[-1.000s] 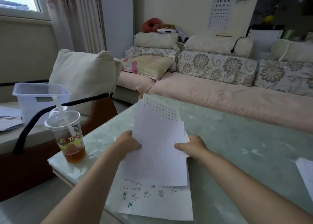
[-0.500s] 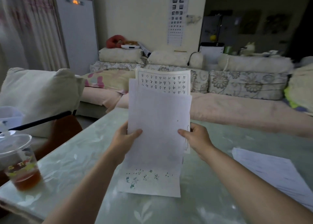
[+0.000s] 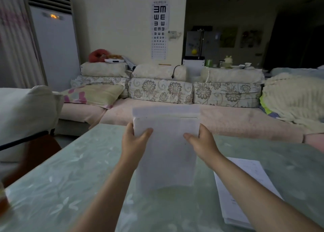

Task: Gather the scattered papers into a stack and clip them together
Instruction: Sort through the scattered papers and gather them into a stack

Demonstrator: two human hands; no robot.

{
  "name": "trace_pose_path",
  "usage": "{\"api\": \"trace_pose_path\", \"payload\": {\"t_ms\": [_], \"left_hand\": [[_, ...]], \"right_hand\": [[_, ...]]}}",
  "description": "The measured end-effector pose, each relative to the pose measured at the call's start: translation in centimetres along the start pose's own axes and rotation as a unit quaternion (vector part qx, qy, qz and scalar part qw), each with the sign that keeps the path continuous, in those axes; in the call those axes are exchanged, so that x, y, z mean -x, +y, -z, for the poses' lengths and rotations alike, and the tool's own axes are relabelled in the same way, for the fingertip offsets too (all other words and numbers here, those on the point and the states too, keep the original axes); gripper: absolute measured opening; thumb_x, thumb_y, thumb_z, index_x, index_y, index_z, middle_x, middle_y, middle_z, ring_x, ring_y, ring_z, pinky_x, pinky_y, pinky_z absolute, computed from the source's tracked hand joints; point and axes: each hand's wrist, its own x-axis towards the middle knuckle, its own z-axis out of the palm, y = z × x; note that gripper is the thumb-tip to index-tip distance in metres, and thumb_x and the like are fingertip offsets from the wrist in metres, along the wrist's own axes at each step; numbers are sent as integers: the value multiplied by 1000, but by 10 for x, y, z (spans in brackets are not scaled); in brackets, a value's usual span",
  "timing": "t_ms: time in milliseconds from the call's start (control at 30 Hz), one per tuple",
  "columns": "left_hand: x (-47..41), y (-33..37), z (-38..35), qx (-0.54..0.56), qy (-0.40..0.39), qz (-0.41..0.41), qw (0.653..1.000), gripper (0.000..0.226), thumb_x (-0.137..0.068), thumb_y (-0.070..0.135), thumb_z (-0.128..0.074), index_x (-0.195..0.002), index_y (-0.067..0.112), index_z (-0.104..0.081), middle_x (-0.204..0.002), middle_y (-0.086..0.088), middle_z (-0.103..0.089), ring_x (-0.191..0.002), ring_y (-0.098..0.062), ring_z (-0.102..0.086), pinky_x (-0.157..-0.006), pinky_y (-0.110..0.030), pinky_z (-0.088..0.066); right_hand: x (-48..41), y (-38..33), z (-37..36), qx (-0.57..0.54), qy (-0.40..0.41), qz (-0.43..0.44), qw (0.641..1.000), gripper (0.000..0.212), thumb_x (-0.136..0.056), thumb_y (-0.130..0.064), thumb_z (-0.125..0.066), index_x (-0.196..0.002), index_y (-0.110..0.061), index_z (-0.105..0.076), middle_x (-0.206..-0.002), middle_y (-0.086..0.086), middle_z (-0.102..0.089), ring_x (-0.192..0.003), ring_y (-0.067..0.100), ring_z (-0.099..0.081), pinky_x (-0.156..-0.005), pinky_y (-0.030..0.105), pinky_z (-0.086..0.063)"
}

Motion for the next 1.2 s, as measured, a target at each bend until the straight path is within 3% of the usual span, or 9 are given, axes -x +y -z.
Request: {"api": "trace_pose_path", "payload": {"t_ms": [133, 267, 500, 633, 733, 900, 1033, 1100, 1200], "left_hand": [[5, -8, -3, -20, -2, -8, 1000, 21, -83, 18, -74, -102, 23, -65, -90, 4, -72, -77, -9, -70, -65, -30, -58], [4, -10, -6, -20, 6, -12, 1000, 22, -84, 16, -73, -104, 20, -64, -91, 3, -71, -78, -10, -69, -66, -30, -58], [9, -32, -7, -122, -12, 56, 991, 19, -86, 9, -56, -101, 17, -48, -93, -1, -59, -87, -21, -61, -76, -45, -52], [2, -21, -11, -167, -56, 48, 983, 24, -81, 16, -50, -105, 20, -50, -94, 0, -60, -84, -20, -61, -77, -45, -54], [-3, -14, -24, -142, -105, 80, 981, 34, -81, 14, -48, -115, 18, -51, -104, -1, -62, -90, -21, -61, -77, -42, -54], [19, -25, -76, -169, -218, 212, 937, 22, -88, 7, -45, -110, 8, -48, -100, -10, -57, -78, -24, -59, -58, -31, -49], [36, -39, -129, -154, -245, 223, 931, 13, -88, 2, -51, -84, 3, -63, -94, -20, -68, -76, -30, -66, -65, -36, -57], [45, -49, -154, -155, -265, 230, 924, 14, -89, 2, -53, -83, 0, -65, -90, -18, -68, -72, -28, -65, -60, -30, -57], [59, -67, -190, -200, -312, 227, 901, 15, -87, -1, -54, -90, -4, -68, -87, -17, -67, -75, -29, -65, -61, -31, -57]], "right_hand": [[9, 21, 1, 31, -38, -50, 998, 30, -92, -12, -65, -121, -20, -63, -109, -5, -72, -101, 14, -68, -85, 33, -54], [5, 20, 2, 7, -31, -52, 998, 32, -90, -8, -60, -119, -21, -63, -107, -6, -73, -98, 13, -69, -83, 33, -55], [20, 43, -9, 52, -79, -103, 990, 41, -85, -9, -51, -123, -23, -53, -113, -6, -67, -104, 13, -64, -95, 44, -53], [15, 33, -1, 47, -38, -123, 991, 34, -82, -7, -52, -112, -21, -56, -103, 0, -69, -94, 21, -67, -79, 38, -57], [14, 25, 23, 37, -15, -168, 985, 24, -80, -2, -52, -100, -14, -58, -94, 7, -67, -78, 24, -65, -64, 31, -49], [22, 44, 84, 78, 9, -265, 961, 22, -81, -1, -49, -100, -8, -59, -99, 16, -68, -89, 35, -68, -69, 36, -52], [30, 66, 133, 100, 61, -287, 951, 14, -85, -2, -49, -91, -11, -57, -89, 10, -65, -77, 28, -64, -64, 31, -51], [32, 79, 157, 109, 94, -291, 946, 13, -84, -1, -49, -85, -10, -58, -80, 9, -62, -68, 26, -60, -58, 26, -47], [35, 105, 187, 151, 119, -305, 933, 17, -79, -4, -45, -91, -7, -58, -87, 11, -61, -71, 26, -58, -59, 26, -44]]}}
